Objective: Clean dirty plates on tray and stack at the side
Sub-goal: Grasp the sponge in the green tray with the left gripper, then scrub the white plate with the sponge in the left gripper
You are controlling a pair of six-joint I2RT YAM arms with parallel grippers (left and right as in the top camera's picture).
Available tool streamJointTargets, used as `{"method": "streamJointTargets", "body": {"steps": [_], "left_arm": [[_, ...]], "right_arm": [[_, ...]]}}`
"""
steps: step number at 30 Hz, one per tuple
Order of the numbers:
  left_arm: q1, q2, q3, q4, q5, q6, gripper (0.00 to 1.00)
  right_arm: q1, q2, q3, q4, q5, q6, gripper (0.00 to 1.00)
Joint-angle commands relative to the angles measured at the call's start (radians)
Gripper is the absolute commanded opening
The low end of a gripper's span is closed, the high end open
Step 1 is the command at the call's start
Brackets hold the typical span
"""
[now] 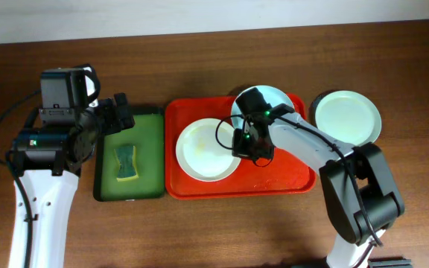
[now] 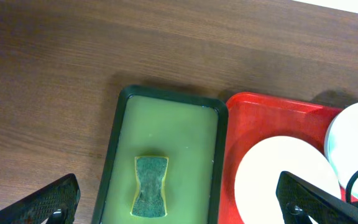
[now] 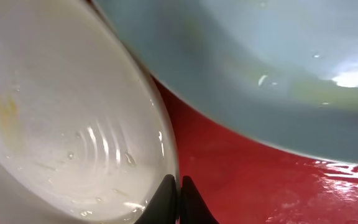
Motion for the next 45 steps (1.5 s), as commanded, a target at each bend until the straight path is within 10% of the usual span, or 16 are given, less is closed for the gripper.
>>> {"method": "streamJointTargets", "body": {"steps": [1,5,7,8,12,23,25,27,31,39,42,45], "left_arm": [[-0.004,-0.008,0.004,0.001,0.008,-0.002,0.99],[-0.004,-0.008,0.004,0.001,0.008,-0.002,0.99],[-0.004,-0.008,0.004,0.001,0.008,-0.002,0.99],[-0.004,-0.008,0.004,0.001,0.007,-0.002,0.99],[-0.004,-0.008,0.004,-0.018,0.016,-0.002,0.99],[-0.009,0.060,-0.349,0.075,0.060,0.019,0.99],[-0.006,0.119,-0.447,0.203,0.006,0.048,0.33],[-0.004,0.222,-0.434,0.243,0.010,0.113,0.12],[0.058,0.368,-0.415,0.300,0.012,0.134,0.46],[0.102,0.473,-0.418,0.325,0.112,0.134,0.00],[0.103,0.443,-0.368,0.291,0.236,0.194,0.00],[0.102,0.418,-0.365,0.283,0.179,0.194,0.35]], "right_arm": [[0.008,-0.005,-0.018,-0.018,0.154,-0.053,0.04],[0.006,-0.005,-0.018,-0.009,0.153,-0.290,0.11],[0.006,-0.005,-0.018,0.003,0.087,-0.290,0.46],[0.006,-0.005,-0.018,0.003,0.044,-0.290,0.48],[0.007,-0.005,-0.018,-0.003,0.039,-0.271,0.04],[0.007,-0.005,-0.018,0.002,0.039,-0.271,0.16],[0.007,-0.005,-0.018,0.002,0.038,-0.271,0.16],[0.007,-0.005,-0.018,0.002,0.039,-0.271,0.16],[0.007,-0.005,-0.018,0.002,0.039,-0.271,0.16],[0.007,-0.005,-0.018,0.009,0.039,-0.271,0.17],[0.007,-0.005,-0.018,0.010,0.039,-0.271,0.50],[0.007,-0.005,-0.018,0.009,0.039,-0.271,0.50]]}}
